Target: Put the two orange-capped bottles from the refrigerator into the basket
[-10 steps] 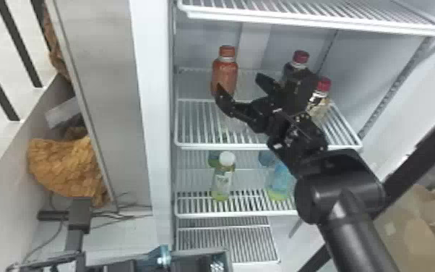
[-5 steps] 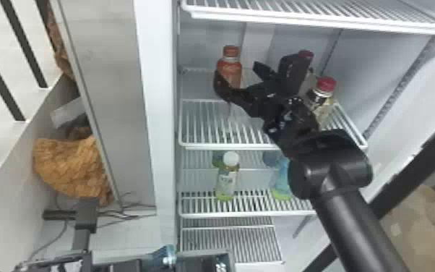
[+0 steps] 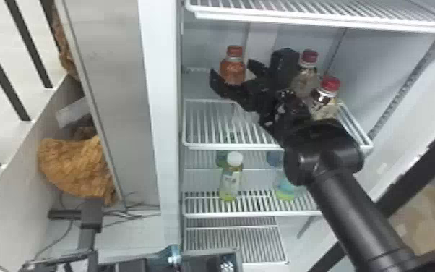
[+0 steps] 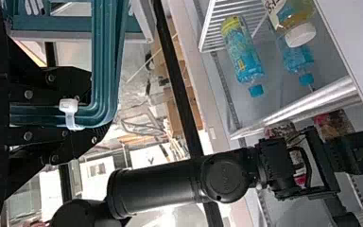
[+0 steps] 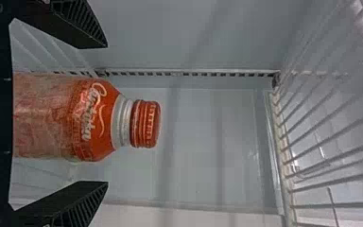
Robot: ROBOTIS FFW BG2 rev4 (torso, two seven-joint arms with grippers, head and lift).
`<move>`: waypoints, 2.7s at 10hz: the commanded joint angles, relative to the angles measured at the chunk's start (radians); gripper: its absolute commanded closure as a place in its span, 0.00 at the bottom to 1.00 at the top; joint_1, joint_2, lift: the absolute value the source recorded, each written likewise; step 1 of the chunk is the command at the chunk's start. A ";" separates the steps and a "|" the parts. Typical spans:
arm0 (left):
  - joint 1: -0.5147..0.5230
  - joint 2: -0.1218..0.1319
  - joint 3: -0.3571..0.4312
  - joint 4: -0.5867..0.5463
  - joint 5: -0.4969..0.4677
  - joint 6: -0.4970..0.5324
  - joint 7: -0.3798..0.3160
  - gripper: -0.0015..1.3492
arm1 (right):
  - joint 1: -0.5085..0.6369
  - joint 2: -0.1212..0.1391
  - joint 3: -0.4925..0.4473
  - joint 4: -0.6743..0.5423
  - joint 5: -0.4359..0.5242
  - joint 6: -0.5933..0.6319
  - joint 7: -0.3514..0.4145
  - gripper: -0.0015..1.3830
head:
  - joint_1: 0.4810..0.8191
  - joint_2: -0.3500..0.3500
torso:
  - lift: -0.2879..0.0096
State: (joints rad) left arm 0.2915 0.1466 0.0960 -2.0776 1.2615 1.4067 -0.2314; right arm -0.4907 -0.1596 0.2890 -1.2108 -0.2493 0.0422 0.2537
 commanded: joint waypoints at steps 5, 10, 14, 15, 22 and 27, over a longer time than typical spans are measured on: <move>0.005 0.002 0.002 0.000 0.005 0.000 -0.003 0.89 | -0.010 0.000 0.008 0.002 0.014 0.019 -0.007 0.64 | 0.63 0.34 | 0.83; 0.003 0.007 0.000 0.000 0.011 0.000 -0.009 0.89 | 0.118 -0.005 -0.072 -0.189 0.062 0.049 -0.011 0.64 | 0.63 0.32 | 0.83; 0.001 0.007 -0.002 0.000 0.011 -0.005 -0.009 0.89 | 0.321 -0.006 -0.137 -0.533 0.054 0.166 0.032 0.64 | 0.63 0.30 | 0.83; 0.001 0.007 -0.002 0.000 0.009 -0.008 -0.009 0.89 | 0.378 -0.005 -0.153 -0.631 0.048 0.208 0.045 0.64 | 0.63 0.30 | 0.83; 0.003 0.008 -0.002 0.000 0.009 -0.013 -0.014 0.89 | 0.768 -0.003 -0.279 -1.186 -0.004 0.449 0.171 0.64 | 0.63 0.28 | 0.83; 0.003 0.010 0.004 0.000 0.007 -0.025 -0.025 0.89 | 1.013 0.005 -0.367 -1.417 -0.028 0.620 0.257 0.64 | 0.63 0.25 | 0.83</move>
State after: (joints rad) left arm 0.2944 0.1560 0.0999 -2.0776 1.2686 1.3850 -0.2557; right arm 0.4964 -0.1551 -0.0686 -2.6180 -0.2778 0.6469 0.5079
